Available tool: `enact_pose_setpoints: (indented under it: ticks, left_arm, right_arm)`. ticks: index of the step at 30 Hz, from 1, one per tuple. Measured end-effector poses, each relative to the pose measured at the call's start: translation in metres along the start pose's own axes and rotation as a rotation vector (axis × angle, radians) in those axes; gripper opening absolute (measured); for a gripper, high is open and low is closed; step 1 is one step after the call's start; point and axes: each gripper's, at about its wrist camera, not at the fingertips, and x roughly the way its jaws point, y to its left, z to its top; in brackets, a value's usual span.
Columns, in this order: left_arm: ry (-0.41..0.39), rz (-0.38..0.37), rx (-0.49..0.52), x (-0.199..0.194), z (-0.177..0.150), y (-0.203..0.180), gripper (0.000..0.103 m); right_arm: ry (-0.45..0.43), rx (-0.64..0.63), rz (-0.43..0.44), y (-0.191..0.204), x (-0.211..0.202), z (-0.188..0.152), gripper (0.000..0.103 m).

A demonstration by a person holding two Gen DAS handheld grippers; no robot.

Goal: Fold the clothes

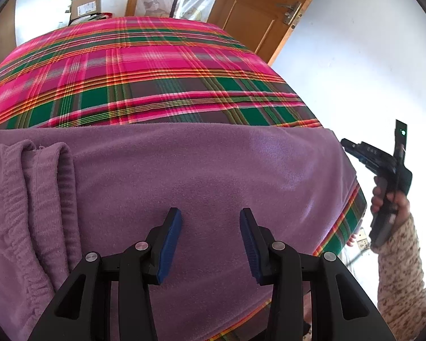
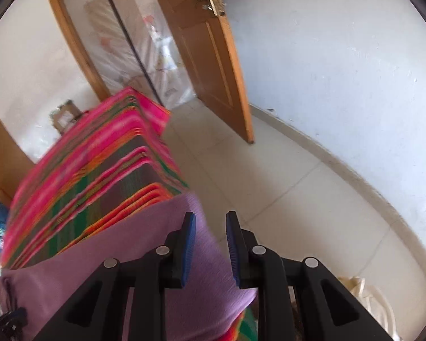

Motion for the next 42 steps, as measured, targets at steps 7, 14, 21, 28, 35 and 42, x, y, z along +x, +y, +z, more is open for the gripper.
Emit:
enact_pose_setpoints:
  ticks: [7,14,21,28,35,42]
  left_arm:
    - [0.0,-0.002,-0.001,0.001,-0.002,-0.002,0.044]
    - [0.002,-0.035,0.034,-0.003,-0.005,-0.013,0.045]
    - [0.022,-0.038,0.043,-0.001,-0.01,-0.017,0.045]
    - [0.027,-0.042,0.047,-0.002,-0.011,-0.018,0.044]
    - [0.03,-0.039,0.046,-0.001,-0.01,-0.019,0.044]
    - [0.027,-0.036,0.044,-0.001,-0.011,-0.018,0.044]
  right_arm:
    - [-0.01,0.007,0.032,-0.005,-0.01,-0.025,0.037]
    - [-0.023,0.129,-0.07,-0.034,-0.022,-0.026,0.042]
    - [0.071,0.349,0.172,-0.064,-0.013,-0.037,0.042]
    - [0.174,0.427,0.309,-0.077,-0.001,-0.045,0.048]
    - [0.231,0.516,0.364,-0.09,0.006,-0.056,0.055]
    - [0.259,0.585,0.411,-0.09,0.016,-0.057,0.053]
